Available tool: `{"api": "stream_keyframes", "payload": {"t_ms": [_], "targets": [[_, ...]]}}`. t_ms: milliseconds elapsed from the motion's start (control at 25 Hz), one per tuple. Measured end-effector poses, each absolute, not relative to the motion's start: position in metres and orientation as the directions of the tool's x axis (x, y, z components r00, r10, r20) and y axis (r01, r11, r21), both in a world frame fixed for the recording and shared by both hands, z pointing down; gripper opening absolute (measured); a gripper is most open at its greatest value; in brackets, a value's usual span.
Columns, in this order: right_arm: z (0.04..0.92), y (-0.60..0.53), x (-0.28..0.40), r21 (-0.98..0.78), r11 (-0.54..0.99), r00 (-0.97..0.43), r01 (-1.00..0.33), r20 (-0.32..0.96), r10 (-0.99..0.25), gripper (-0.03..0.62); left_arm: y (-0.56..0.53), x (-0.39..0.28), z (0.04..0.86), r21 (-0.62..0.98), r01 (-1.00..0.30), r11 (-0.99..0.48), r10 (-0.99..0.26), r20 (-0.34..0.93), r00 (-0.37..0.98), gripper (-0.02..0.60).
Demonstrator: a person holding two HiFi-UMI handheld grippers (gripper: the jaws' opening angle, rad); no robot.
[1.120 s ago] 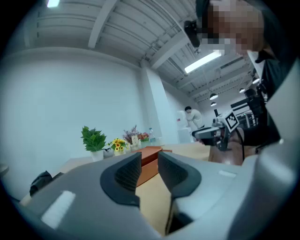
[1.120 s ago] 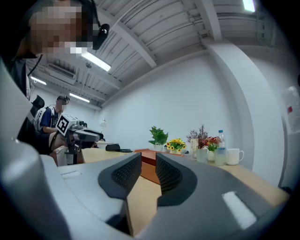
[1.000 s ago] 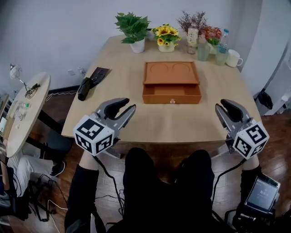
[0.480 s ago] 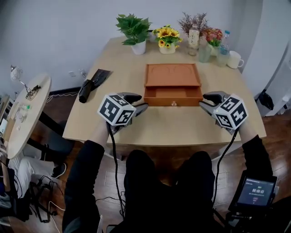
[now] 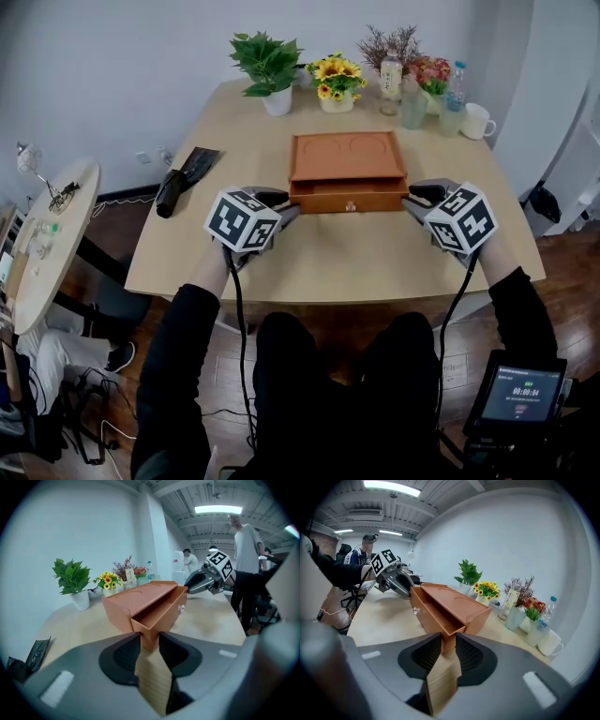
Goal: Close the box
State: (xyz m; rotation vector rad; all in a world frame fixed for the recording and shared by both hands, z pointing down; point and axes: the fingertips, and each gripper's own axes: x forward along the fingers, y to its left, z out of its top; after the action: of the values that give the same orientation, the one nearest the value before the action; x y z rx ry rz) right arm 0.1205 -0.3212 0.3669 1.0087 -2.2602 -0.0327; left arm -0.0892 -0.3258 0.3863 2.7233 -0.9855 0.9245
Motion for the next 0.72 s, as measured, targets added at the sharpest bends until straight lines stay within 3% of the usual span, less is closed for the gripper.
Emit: {"api": "stream_keyframes", "payload": {"t_ms": [400,440,480,560,720], "targets": [[0.365,-0.336,0.122,0.225,0.696,-0.528,-0.682,0.507,-0.681,0.100,-0.338,-0.092,0.382,-0.107,-0.642,-0.759,-0.586,0.541,0.603,0.107],[0.364,-0.335,0.122,0.210,0.700,-0.545,-0.683,0.492,-0.679,0.126,-0.339,-0.095,0.378,-0.113,-0.651,-0.751,-0.604,0.516,0.607,0.115],[0.364,-0.335,0.123,0.197,0.707,-0.561,-0.679,0.482,-0.673,0.212,-0.341,-0.098,0.375,-0.122,-0.657,-0.744,-0.621,0.487,0.614,0.163],[0.365,-0.339,0.122,0.179,0.726,-0.586,-0.664,0.478,-0.654,0.364,-0.349,-0.101,0.370,-0.140,-0.648,-0.749,-0.632,0.445,0.634,0.307],[0.375,-0.348,0.111,0.162,0.772,-0.615,-0.614,0.515,-0.597,0.365,-0.355,-0.088,0.378,-0.091,-0.578,-0.811,-0.546,0.476,0.690,0.330]]}}
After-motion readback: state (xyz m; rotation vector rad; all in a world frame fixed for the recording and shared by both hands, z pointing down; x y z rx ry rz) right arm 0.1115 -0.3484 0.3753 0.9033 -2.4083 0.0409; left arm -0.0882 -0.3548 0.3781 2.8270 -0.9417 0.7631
